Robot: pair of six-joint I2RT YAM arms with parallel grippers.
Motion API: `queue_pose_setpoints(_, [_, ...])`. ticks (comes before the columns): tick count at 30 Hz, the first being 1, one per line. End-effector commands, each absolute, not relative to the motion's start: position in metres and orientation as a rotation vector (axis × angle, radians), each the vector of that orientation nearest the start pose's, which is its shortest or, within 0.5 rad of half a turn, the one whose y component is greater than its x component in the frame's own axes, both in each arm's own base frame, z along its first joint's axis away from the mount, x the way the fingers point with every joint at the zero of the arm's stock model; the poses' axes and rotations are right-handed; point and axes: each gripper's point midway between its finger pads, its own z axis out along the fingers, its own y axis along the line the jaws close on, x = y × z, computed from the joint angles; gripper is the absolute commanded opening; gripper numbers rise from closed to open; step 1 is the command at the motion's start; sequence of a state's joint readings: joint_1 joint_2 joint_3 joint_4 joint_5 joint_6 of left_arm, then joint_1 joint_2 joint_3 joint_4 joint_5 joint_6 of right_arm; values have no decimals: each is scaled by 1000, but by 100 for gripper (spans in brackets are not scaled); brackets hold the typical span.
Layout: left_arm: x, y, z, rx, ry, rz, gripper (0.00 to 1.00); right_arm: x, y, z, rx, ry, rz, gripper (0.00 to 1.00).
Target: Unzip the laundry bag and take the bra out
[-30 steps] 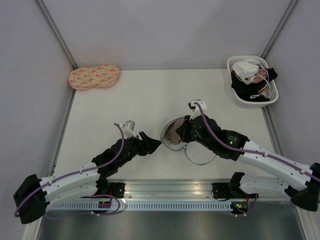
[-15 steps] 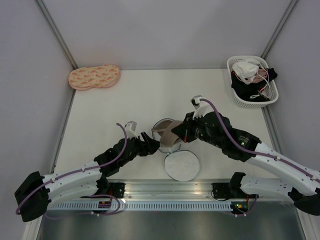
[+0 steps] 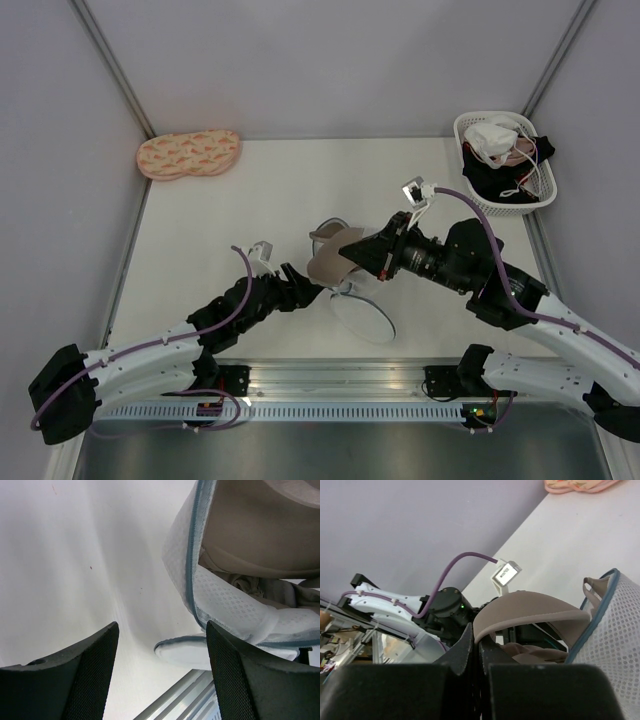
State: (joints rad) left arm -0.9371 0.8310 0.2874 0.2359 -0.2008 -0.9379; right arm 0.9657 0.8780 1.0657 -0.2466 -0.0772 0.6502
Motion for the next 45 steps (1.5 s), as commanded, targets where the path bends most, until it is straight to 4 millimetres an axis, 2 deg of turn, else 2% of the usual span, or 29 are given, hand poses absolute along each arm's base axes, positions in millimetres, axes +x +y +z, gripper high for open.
queue_pose_setpoints(1, [196, -259, 153, -177, 1954, -1115, 75, 137, 293, 410, -366, 1634, 1428, 0])
queue_pose_setpoints(7, [201, -258, 164, -216, 1918, -1130, 76, 131, 289, 409, -357, 1641, 1457, 1])
queue_pose_setpoints(10, [202, -247, 171, -273, 1847, -1152, 78, 133, 287, 401, -347, 1668, 1434, 0])
queue_pose_setpoints(11, [201, -246, 180, -280, 1818, -1177, 78, 133, 286, 401, -343, 1668, 1431, 0])
queue_pose_setpoints(12, [201, -241, 177, -297, 1809, -1174, 79, 134, 286, 399, -341, 1672, 1425, 0])
queue_pose_setpoints(13, [199, -238, 184, -317, 1777, -1202, 79, 135, 284, 397, -333, 1678, 1414, 1])
queue_pose_setpoints(18, [197, -223, 175, -446, 1764, -1227, 78, 137, 284, 391, -330, 1693, 1400, 0])
queue_pose_setpoints(22, [201, -223, 156, -456, 1864, -1127, 78, 132, 289, 395, -356, 1676, 1440, 0])
queue_pose_setpoints(28, [215, -237, 161, -410, 1871, -1071, 77, 124, 292, 399, -386, 1658, 1497, 1])
queue_pose_setpoints(29, [218, -240, 167, -403, 1861, -1072, 76, 123, 292, 398, -387, 1660, 1505, 0])
queue_pose_setpoints(31, [223, -246, 165, -378, 1867, -1047, 70, 120, 293, 396, -397, 1660, 1521, 0])
queue_pose_setpoints(32, [225, -250, 169, -369, 1862, -1050, 60, 118, 293, 396, -400, 1659, 1528, 1])
queue_pose_setpoints(34, [229, -254, 163, -349, 1888, -1016, 40, 116, 294, 396, -409, 1659, 1543, 0])
queue_pose_setpoints(35, [231, -256, 164, -342, 1891, -1006, 18, 115, 294, 397, -409, 1654, 1552, 0])
queue_pose_setpoints(36, [233, -257, 161, -338, 1900, -989, 8, 113, 294, 399, -417, 1646, 1560, 1])
queue_pose_setpoints(37, [235, -256, 148, -344, 1941, -944, 2, 112, 293, 401, -420, 1636, 1567, 1])
queue_pose_setpoints(42, [236, -258, 135, -326, 1975, -911, 2, 108, 289, 411, -421, 1598, 1585, 0])
queue_pose_setpoints(45, [234, -254, 118, -316, 2031, -846, 2, 107, 283, 423, -418, 1545, 1581, 0])
